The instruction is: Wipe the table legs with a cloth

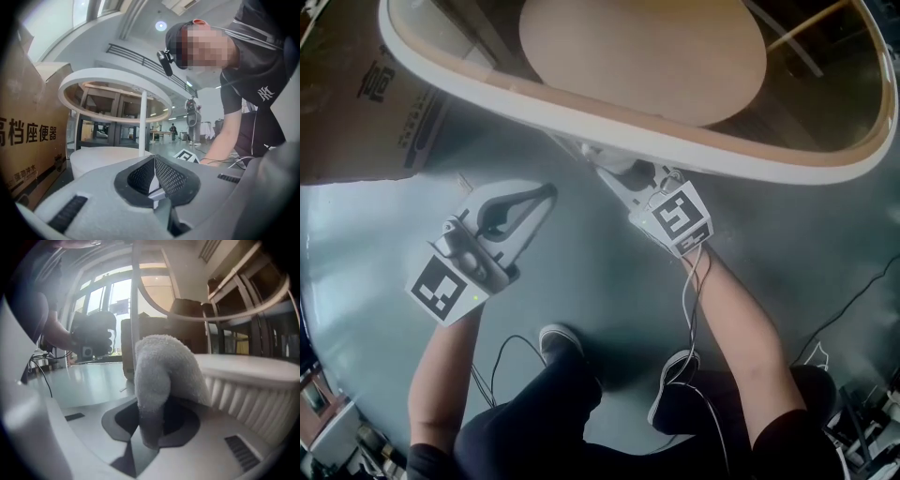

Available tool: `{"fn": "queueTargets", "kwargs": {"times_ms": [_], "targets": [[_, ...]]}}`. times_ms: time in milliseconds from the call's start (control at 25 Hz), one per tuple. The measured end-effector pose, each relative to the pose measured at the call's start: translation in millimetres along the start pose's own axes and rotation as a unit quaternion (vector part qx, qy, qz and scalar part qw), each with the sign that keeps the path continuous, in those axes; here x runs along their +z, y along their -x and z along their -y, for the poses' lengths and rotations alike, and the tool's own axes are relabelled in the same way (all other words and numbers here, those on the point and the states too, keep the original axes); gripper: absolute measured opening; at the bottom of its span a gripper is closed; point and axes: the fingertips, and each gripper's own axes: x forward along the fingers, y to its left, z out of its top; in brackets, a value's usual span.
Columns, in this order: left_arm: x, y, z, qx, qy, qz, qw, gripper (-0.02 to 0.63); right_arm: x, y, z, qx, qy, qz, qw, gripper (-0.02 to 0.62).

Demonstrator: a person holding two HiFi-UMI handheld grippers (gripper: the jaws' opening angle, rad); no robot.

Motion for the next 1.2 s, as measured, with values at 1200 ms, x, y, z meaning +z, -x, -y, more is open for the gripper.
{"fn": "queueTargets", "kwargs": {"times_ms": [1200], "targets": [[-18.5,3.5,-1.6,0.008,0.035,-0.003,0.9993,0.005,38.3,11.5,-11.8,0.067,-0.209,0.092,0.971,0.078]]}}
